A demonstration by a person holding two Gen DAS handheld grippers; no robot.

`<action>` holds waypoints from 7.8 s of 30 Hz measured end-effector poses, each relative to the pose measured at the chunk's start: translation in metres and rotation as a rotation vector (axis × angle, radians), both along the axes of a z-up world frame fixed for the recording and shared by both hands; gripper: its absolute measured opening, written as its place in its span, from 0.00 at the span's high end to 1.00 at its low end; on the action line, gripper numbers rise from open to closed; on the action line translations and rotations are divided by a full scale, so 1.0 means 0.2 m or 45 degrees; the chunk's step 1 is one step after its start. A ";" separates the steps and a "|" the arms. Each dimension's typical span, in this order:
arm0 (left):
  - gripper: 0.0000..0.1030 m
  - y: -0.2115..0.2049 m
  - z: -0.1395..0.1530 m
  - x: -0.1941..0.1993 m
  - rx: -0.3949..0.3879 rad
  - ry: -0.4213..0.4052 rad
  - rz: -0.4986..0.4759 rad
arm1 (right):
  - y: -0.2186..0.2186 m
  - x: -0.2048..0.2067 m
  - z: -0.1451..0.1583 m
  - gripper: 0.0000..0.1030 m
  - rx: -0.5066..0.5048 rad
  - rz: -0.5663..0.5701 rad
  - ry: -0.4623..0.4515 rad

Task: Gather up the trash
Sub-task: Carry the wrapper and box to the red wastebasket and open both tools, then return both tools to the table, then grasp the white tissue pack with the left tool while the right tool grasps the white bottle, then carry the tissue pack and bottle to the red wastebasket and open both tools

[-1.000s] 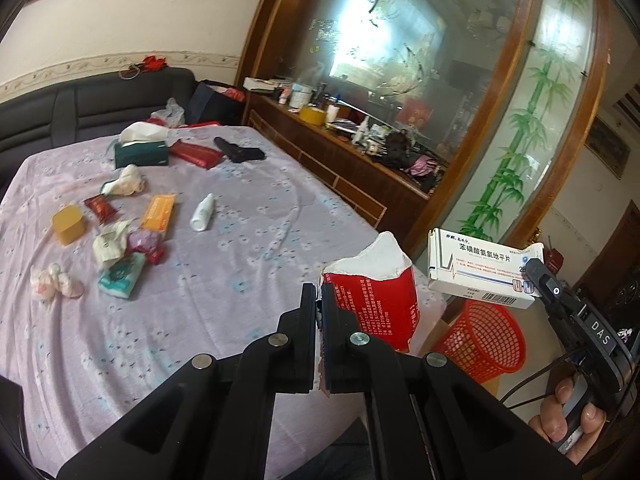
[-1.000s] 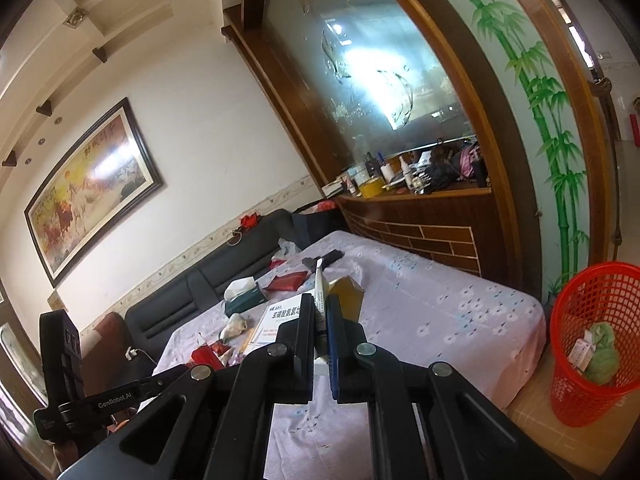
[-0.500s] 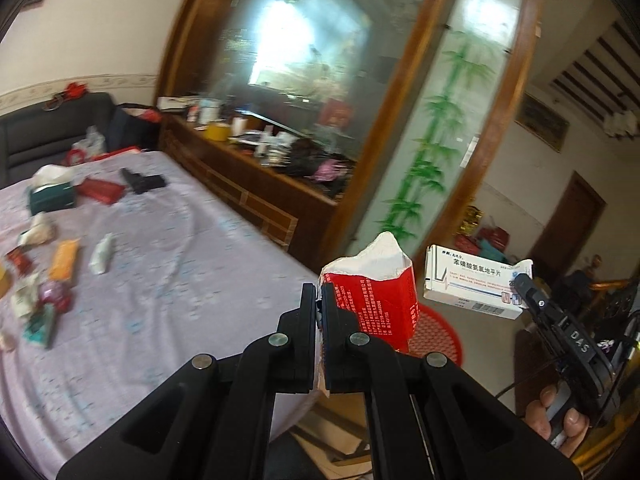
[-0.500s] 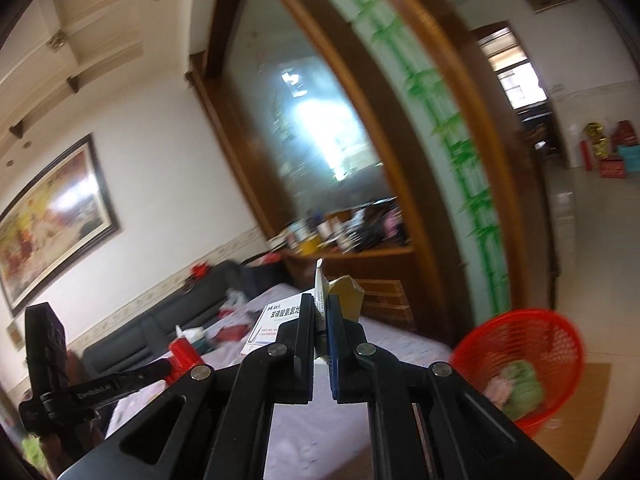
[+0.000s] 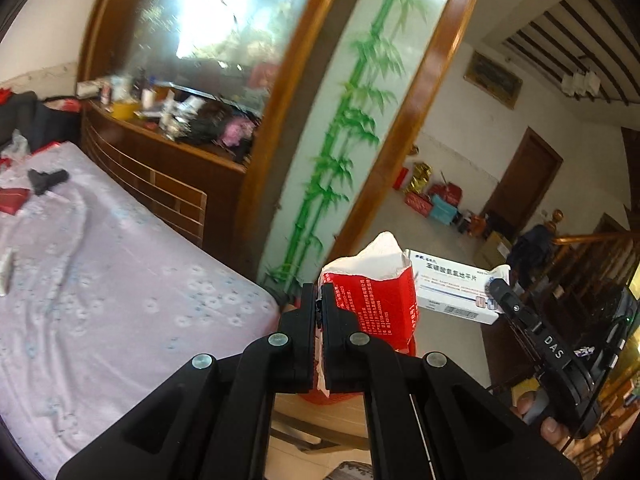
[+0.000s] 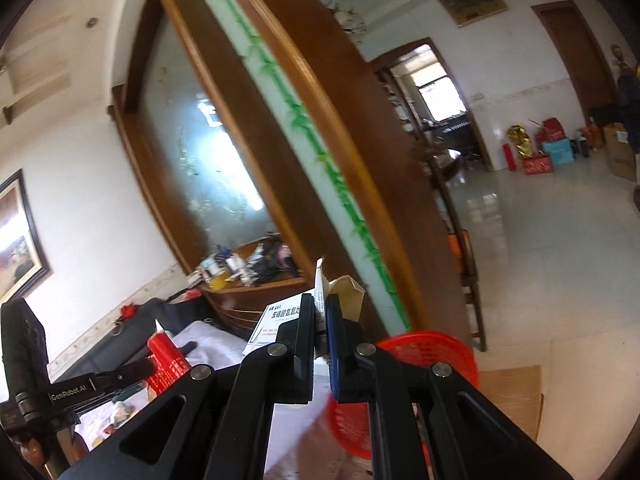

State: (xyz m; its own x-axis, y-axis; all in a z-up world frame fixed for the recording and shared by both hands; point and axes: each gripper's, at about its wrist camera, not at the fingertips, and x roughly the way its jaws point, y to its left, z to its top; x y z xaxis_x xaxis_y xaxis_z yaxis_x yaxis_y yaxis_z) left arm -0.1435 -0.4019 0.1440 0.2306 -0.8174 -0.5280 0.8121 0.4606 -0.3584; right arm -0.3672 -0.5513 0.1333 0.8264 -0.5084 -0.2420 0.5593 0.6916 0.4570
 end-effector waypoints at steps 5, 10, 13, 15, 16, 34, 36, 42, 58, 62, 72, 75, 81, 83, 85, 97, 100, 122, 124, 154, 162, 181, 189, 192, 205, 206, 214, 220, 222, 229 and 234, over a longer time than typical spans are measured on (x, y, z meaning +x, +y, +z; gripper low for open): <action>0.98 -0.25 -0.15 -0.02 0.066 0.045 -0.080 | -0.16 -0.04 -0.12 0.95 0.081 -0.099 0.036; 0.98 -0.46 -0.34 -0.01 0.145 0.118 -0.131 | -0.31 -0.05 -0.26 0.95 0.176 -0.156 0.088; 0.98 -0.54 -0.44 -0.01 0.194 0.162 -0.135 | -0.39 -0.03 -0.33 0.95 0.218 -0.173 0.112; 0.98 -0.57 -0.47 -0.01 0.221 0.161 -0.130 | -0.42 -0.03 -0.35 0.95 0.230 -0.179 0.127; 0.98 -0.59 -0.49 -0.01 0.233 0.158 -0.130 | -0.43 -0.02 -0.36 0.95 0.237 -0.177 0.132; 0.17 0.11 -0.31 0.07 0.151 -0.078 0.184 | -0.17 0.11 -0.21 0.26 0.049 -0.010 0.130; 0.17 0.26 -0.28 0.07 0.156 -0.124 0.243 | -0.03 0.14 -0.13 0.21 -0.017 0.057 0.080; 0.16 0.75 -0.22 0.09 0.166 -0.177 0.484 | 0.35 0.29 0.01 0.10 -0.174 0.285 -0.004; 0.16 1.64 -0.12 0.21 0.120 -0.197 1.000 | 1.05 0.79 0.07 0.09 -0.159 0.733 0.029; 0.16 1.71 -0.08 0.18 0.101 -0.207 1.029 | 1.15 0.81 0.10 0.09 -0.191 0.792 0.023; 0.15 1.87 0.03 0.10 0.119 -0.288 1.151 | 1.36 0.90 0.14 0.09 -0.250 0.923 0.006; 0.15 1.93 0.05 0.10 0.125 -0.294 1.191 | 1.41 0.94 0.15 0.09 -0.249 0.967 -0.002; 0.15 2.00 0.06 0.14 0.138 -0.297 1.251 | 1.49 1.05 0.13 0.09 -0.252 1.034 0.019; 0.15 2.01 0.05 0.16 0.150 -0.289 1.261 | 1.52 1.08 0.13 0.09 -0.250 1.046 0.031; 0.15 2.02 0.04 0.19 0.155 -0.277 1.269 | 1.54 1.12 0.12 0.09 -0.251 1.055 0.047; 0.15 2.13 -0.03 0.47 0.169 -0.158 1.299 | 1.57 1.44 0.00 0.09 -0.183 1.120 0.126; 0.16 2.13 -0.07 0.59 0.198 -0.119 1.296 | 1.55 1.55 -0.05 0.09 -0.143 1.146 0.145; 0.17 2.05 -0.56 1.28 0.252 0.307 1.174 | 1.47 2.65 -0.45 0.30 0.073 1.164 0.431; 0.19 2.03 -0.58 1.29 0.235 0.300 1.162 | 1.47 2.73 -0.51 0.31 0.097 1.163 0.432; 0.65 2.02 -0.77 1.35 0.207 0.404 1.143 | 1.50 2.90 -0.89 0.99 0.199 1.230 0.634; 0.65 2.05 -0.74 1.34 0.171 0.381 1.159 | 1.59 2.94 -0.89 0.51 0.111 1.174 0.703; 0.66 2.01 -0.57 1.21 0.120 0.179 1.194 | 1.42 2.69 -0.75 0.69 0.250 1.181 0.512; 0.66 1.91 -0.26 0.84 0.033 0.061 1.118 | 1.24 1.96 -0.41 0.69 0.189 1.144 0.293; 0.66 1.80 -0.15 0.64 0.003 -0.029 1.083 | 1.16 1.71 -0.31 0.69 0.171 1.105 0.208; 0.66 1.38 0.06 0.16 -0.069 -0.138 0.797 | 0.87 0.91 -0.02 0.69 0.016 0.866 0.031; 0.66 1.35 0.07 0.13 -0.077 -0.148 0.776 | 0.85 0.84 0.01 0.69 -0.009 0.830 0.014; 0.66 1.14 0.17 -0.03 -0.135 -0.189 0.600 | 0.72 0.54 0.07 0.68 -0.062 0.699 -0.030; 0.66 0.92 0.22 -0.14 -0.149 -0.218 0.447 | 0.58 0.30 0.12 0.68 -0.082 0.554 -0.072; 0.66 0.85 0.23 -0.16 -0.157 -0.212 0.399 | 0.52 0.23 0.13 0.68 -0.081 0.491 -0.079; 0.66 0.59 0.22 -0.23 -0.170 -0.181 0.248 | 0.34 0.02 0.12 0.68 -0.055 0.321 -0.075; 0.66 0.40 0.18 -0.23 -0.141 -0.151 0.171 | 0.22 -0.05 0.08 0.68 -0.036 0.246 -0.062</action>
